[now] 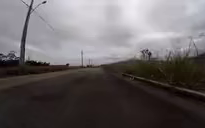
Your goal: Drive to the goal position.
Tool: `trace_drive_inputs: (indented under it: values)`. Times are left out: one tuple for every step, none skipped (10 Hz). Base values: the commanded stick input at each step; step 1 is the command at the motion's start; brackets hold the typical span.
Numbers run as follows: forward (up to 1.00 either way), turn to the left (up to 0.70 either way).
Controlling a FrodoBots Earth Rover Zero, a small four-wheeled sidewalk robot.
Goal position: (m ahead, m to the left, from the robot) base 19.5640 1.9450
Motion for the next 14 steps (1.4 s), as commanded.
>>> trace_drive_inputs:
  values:
    - [0.70,0.00]
    - [0.70,0.00]
    - [0.70,0.00]
    - [0.70,0.00]
    - [0.70,0.00]
    - [0.70,0.00]
    - [0.70,0.00]
    - [0.70,0.00]
    - [0.70,0.00]
    - [0.70,0.00]
    - [0.70,0.00]
    - [0.70,0.00]
    - [0.70,0.00]
    - [0.70,0.00]
